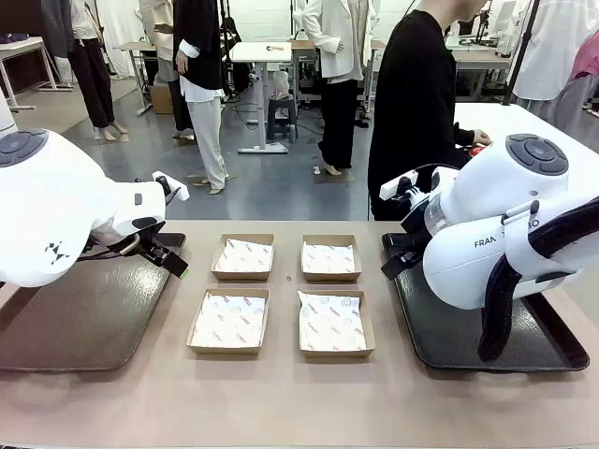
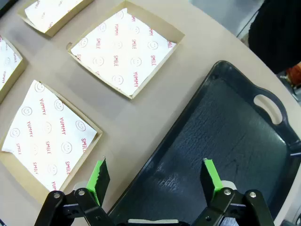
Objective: Individually package the donuts and arrange them on the tray.
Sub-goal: Pick up one Paper togo box.
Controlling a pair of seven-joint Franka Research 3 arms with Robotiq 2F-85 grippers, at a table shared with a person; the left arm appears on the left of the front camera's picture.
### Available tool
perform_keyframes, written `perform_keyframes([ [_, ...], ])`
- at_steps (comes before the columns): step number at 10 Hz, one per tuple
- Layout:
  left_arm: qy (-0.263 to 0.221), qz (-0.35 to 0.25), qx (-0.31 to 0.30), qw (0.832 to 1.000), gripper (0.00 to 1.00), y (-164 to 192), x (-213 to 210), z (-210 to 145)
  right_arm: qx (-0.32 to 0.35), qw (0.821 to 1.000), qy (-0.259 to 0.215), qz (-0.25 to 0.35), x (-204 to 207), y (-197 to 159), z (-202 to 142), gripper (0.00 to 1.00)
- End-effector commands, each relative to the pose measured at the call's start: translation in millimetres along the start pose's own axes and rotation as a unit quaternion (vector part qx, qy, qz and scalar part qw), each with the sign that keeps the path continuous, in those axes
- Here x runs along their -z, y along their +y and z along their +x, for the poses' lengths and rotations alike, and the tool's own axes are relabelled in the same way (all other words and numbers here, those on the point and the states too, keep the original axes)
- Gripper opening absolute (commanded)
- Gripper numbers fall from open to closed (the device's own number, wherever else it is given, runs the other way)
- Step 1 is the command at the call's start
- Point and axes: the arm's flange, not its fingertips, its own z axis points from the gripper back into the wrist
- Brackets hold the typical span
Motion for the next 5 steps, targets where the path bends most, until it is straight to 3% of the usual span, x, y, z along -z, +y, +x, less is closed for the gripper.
perform_keyframes([
  [1,0.0,0.0,0.0,1.0,1.0,-0.1,0.0,0.0,0.0,1.0,0.0,0.0,0.0,0.0,0.0,1.0],
  [5,0.0,0.0,0.0,1.0,1.0,-0.1,0.0,0.0,0.0,1.0,0.0,0.0,0.0,0.0,0.0,1.0],
])
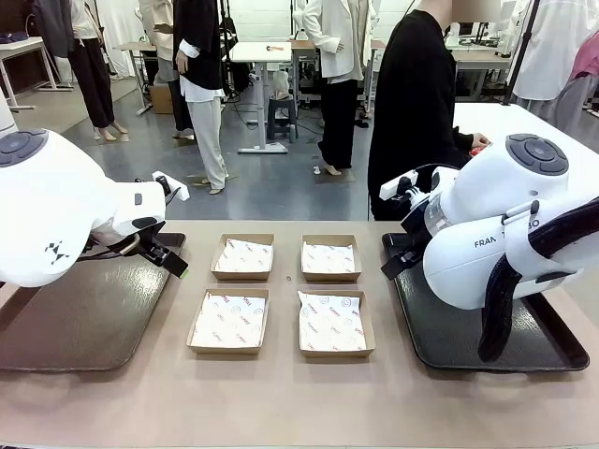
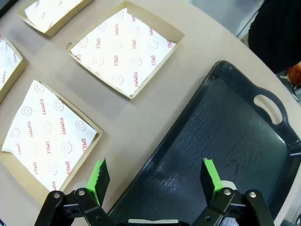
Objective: Individually package the donuts and arrange them on the tray.
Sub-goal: Pick up one Paper togo box.
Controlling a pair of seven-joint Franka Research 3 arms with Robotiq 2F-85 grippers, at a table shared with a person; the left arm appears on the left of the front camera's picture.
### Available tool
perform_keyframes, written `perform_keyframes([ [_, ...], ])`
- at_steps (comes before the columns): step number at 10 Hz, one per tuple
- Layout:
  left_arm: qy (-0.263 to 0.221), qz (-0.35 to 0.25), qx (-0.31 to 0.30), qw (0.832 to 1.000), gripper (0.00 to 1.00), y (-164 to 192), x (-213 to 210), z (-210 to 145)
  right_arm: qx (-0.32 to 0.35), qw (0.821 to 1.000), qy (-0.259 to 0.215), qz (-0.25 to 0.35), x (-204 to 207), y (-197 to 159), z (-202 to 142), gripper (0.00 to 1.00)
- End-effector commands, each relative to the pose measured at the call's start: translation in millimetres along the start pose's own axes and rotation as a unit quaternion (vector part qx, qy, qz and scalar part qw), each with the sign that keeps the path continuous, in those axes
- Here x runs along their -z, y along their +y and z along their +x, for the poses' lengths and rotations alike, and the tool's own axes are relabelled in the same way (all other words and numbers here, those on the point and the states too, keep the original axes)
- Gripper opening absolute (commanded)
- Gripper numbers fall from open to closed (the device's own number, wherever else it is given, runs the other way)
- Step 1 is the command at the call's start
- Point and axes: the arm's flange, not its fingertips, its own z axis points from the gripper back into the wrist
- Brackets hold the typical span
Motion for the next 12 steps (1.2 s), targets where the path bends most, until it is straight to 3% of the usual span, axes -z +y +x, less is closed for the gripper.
perform_keyframes([
  [1,0.0,0.0,0.0,1.0,1.0,-0.1,0.0,0.0,0.0,1.0,0.0,0.0,0.0,0.0,0.0,1.0],
  [10,0.0,0.0,0.0,1.0,1.0,0.0,0.0,0.0,0.0,1.0,0.0,0.0,0.0,0.0,0.0,1.0],
  [12,0.03,-0.02,0.005,0.999,1.0,-8.0,-36.6,-31.5,-0.035,0.999,0.017,-0.012,-42.2,15.6,-28.7,1.0],
])
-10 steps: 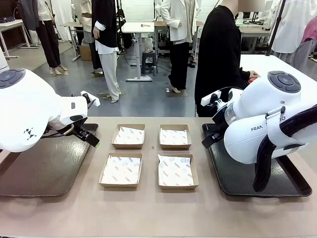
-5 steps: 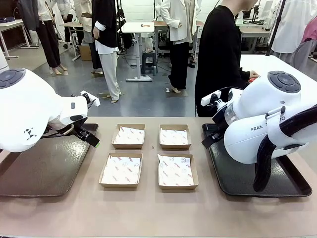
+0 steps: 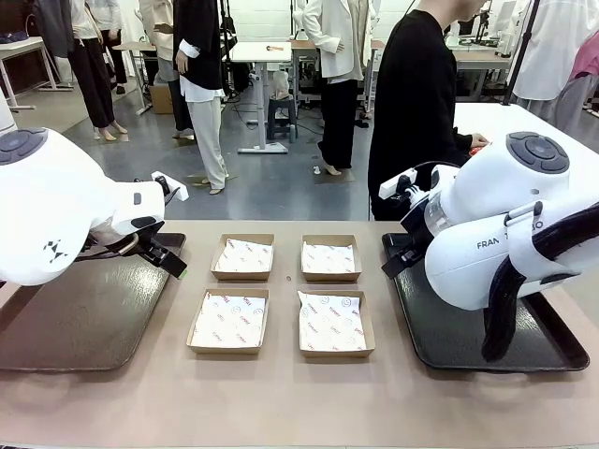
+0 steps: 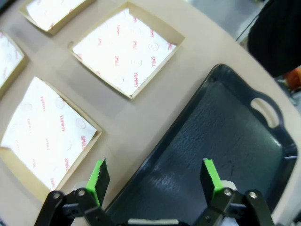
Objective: Individually package the donuts and arrange them on the tray.
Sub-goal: Pick up one Paper togo box.
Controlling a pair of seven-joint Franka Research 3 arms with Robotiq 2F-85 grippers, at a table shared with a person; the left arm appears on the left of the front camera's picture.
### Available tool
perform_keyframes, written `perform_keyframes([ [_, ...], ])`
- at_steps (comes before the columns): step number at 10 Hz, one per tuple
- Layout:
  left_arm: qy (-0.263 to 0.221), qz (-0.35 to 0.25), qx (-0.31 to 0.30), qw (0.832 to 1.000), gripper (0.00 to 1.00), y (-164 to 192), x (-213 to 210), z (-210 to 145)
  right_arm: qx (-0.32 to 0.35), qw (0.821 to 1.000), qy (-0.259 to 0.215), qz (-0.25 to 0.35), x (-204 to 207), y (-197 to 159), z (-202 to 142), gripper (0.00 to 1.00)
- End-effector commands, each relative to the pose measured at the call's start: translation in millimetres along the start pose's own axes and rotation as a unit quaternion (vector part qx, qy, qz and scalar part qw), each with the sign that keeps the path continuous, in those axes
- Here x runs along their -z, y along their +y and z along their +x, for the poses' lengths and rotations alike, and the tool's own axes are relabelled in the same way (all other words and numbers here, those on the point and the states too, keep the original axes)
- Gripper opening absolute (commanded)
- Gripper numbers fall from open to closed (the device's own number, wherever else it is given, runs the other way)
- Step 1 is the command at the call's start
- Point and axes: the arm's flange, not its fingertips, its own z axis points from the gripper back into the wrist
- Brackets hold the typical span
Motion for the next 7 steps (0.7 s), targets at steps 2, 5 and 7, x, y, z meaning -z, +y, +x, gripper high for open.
perform_keyframes([
  [2,0.05,-0.037,0.021,0.998,1.0,-12.9,-62.0,-67.6,-0.016,0.997,0.069,0.007,-76.8,27.3,-70.0,1.0],
  [5,0.076,-0.09,0.037,0.992,1.0,-33.5,-101.6,-110.0,-0.014,0.987,0.147,0.059,-111.5,50.4,-116.4,1.0],
  [7,0.09,-0.092,0.045,0.991,1.0,-48.8,-105.0,-126.2,-0.011,0.982,0.172,0.076,-101.6,55.8,-131.6,1.0],
])
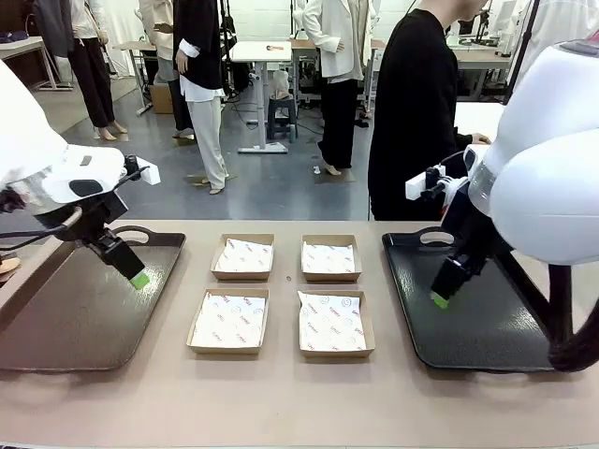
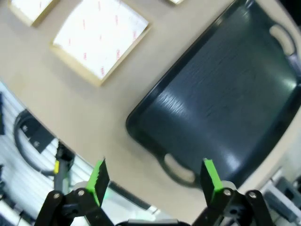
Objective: Individually package the donuts and arrange them on the tray.
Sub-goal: Pick up one Paper togo box.
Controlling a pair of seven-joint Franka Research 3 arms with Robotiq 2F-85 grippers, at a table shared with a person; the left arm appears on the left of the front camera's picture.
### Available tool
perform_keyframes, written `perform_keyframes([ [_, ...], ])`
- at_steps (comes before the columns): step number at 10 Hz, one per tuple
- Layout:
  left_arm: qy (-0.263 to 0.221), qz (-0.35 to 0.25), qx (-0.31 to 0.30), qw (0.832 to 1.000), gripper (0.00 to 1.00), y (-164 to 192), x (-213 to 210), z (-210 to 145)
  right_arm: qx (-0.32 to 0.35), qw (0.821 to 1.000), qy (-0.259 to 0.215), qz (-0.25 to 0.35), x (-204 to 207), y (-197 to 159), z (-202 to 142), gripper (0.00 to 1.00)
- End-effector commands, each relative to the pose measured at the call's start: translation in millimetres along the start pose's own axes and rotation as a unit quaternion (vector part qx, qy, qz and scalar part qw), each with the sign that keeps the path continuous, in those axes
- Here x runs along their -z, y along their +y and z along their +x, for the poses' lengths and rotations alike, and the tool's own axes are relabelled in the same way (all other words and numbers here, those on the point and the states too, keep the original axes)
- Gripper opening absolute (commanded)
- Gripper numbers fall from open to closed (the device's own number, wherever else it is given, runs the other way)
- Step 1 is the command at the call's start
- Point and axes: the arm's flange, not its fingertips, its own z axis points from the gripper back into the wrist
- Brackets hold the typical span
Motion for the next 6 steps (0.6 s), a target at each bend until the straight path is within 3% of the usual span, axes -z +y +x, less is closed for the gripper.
perform_keyframes([
  [1,0.0,0.006,-0.013,1.0,1.0,-40.4,34.0,-101.3,0.005,1.0,-0.012,0.009,57.0,21.6,-80.6,1.0],
  [2,0.0,0.0,0.0,1.0,1.0,0.0,0.0,0.0,0.0,1.0,0.0,0.0,0.0,0.0,0.0,1.0],
  [6,0.0,0.0,0.0,1.0,1.0,0.0,0.0,0.0,0.003,1.0,0.004,0.004,-2.2,1.2,-2.9,1.0],
])
